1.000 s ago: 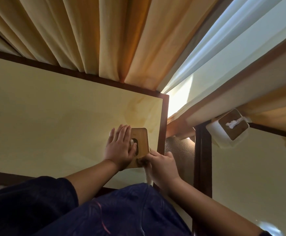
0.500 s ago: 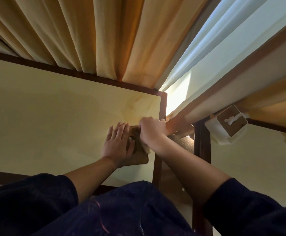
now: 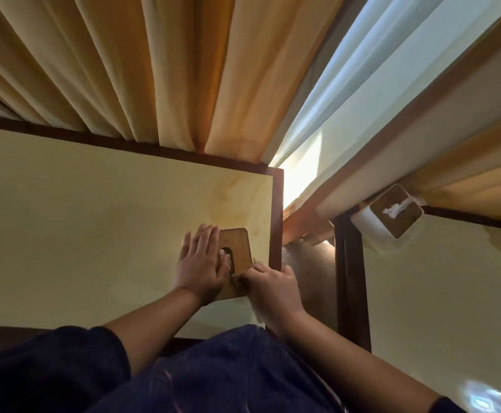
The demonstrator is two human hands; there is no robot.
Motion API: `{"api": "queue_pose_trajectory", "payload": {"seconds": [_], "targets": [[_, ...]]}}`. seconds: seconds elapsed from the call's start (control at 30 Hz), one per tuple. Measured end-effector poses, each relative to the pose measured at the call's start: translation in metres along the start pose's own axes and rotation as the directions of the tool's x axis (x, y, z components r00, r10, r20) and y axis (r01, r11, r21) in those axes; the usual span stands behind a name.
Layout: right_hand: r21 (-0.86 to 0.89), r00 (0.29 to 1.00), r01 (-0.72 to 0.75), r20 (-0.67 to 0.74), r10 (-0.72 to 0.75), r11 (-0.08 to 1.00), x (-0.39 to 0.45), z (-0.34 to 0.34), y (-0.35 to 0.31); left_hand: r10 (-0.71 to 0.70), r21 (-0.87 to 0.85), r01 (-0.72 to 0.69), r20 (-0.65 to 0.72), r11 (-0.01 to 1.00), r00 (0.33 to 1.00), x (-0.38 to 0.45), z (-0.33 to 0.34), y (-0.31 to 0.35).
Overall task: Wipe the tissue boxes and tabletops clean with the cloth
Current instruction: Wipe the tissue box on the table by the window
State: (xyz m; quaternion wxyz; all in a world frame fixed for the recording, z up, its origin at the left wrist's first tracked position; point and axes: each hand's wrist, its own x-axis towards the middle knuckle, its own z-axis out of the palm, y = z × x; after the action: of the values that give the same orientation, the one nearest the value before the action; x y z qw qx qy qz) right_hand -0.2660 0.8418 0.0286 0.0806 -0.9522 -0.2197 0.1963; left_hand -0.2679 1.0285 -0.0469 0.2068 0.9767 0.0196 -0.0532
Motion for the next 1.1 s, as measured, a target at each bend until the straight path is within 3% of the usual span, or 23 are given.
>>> {"api": "queue_pose_trajectory", "payload": {"seconds": [0.13, 0.27, 0.67, 0.9, 1.1], "targets": [[-0.093, 0.984, 0.016, 0.179, 0.001, 0.996, -0.003, -0.013, -0.007, 0.004, -0.002, -0.004, -0.01, 1.0, 1.0, -0.001, 0.0, 0.0], [-0.141, 0.951, -0.052, 0.296, 0.092, 0.989, 0.031, -0.041, -0.018, 0.017, -0.018, -0.017, -0.004, 1.0, 1.0, 0.002, 0.002, -0.003], [-0.116, 0.981, -0.163, 0.081, 0.173, 0.98, 0.11, -0.06, -0.026, -0.002, -0.033, 0.003, 0.012, 0.999, 1.0, -0.001, -0.004, 0.001], [-0.039, 0.992, -0.102, -0.073, 0.099, 0.994, 0.081, -0.028, -0.017, 0.004, -0.03, -0.004, 0.003, 1.0, 1.0, 0.001, 0.001, -0.001], [0.038, 0.995, -0.096, 0.029, 0.094, 0.995, 0.038, -0.013, -0.01, 0.005, -0.009, -0.005, 0.004, 1.0, 1.0, 0.0, 0.0, -0.001]]}}
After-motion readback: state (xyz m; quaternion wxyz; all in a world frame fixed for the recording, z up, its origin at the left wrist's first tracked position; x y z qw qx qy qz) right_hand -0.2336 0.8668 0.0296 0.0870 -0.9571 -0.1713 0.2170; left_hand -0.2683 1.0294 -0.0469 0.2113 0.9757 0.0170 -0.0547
